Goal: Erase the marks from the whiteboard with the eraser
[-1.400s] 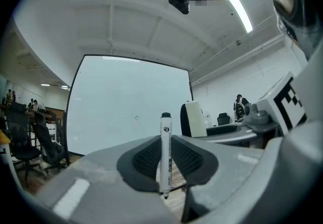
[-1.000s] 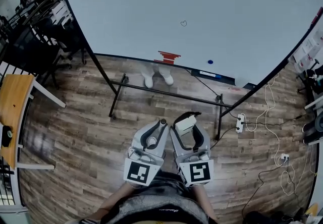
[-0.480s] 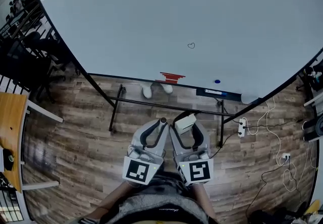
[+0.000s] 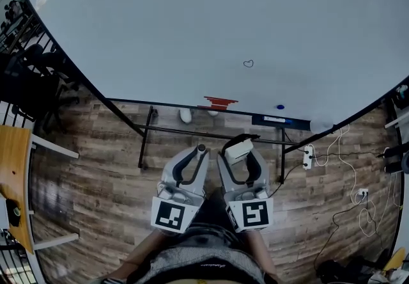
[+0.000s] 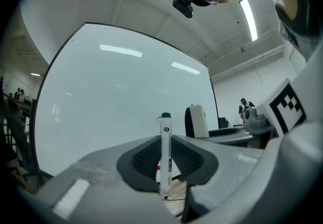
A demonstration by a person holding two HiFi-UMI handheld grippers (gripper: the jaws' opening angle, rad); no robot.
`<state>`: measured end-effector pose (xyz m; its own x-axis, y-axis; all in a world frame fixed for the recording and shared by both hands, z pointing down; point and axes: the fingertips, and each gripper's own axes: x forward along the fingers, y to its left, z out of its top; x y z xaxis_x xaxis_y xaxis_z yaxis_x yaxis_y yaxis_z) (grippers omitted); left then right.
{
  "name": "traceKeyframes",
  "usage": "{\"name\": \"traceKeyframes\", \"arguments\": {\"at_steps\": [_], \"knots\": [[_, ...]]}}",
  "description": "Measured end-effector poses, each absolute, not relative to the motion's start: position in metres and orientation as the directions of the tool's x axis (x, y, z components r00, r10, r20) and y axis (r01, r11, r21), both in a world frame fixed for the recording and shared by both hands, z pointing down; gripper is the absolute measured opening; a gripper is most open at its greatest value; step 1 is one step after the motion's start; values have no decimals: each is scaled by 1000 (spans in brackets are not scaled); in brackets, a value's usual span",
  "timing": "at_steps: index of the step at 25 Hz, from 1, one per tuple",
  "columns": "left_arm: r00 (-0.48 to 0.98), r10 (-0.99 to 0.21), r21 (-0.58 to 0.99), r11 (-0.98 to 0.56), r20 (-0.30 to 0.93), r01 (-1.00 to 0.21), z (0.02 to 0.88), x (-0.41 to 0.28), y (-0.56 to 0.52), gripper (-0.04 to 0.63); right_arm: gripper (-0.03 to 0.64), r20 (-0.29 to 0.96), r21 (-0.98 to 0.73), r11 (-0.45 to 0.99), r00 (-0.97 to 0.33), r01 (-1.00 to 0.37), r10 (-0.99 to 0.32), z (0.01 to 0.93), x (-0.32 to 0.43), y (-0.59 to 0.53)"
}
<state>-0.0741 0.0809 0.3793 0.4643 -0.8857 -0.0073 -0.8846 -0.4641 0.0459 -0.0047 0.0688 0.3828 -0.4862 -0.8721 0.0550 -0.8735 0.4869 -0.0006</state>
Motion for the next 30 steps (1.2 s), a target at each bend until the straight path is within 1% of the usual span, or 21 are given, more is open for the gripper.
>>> {"name": "traceKeyframes", "arguments": {"at_steps": [5, 11, 18, 30], "knots": [[454, -891, 52, -454, 0, -890, 382, -68, 52, 71, 261, 58, 23, 483, -481, -876, -875, 384, 6, 35], [458, -889, 39, -458, -10, -888, 371, -41, 8, 71, 261, 61, 27, 473, -470, -881, -880, 376, 36, -12], [458, -889, 28, -458, -14, -888, 360, -9, -39, 70, 261, 26, 12, 470, -470, -883, -882, 360, 63, -64], [412, -911, 40, -413, -18, -910, 364, 8, -73, 71, 259, 48, 45, 495, -493, -868, -869, 357, 81, -108]]}}
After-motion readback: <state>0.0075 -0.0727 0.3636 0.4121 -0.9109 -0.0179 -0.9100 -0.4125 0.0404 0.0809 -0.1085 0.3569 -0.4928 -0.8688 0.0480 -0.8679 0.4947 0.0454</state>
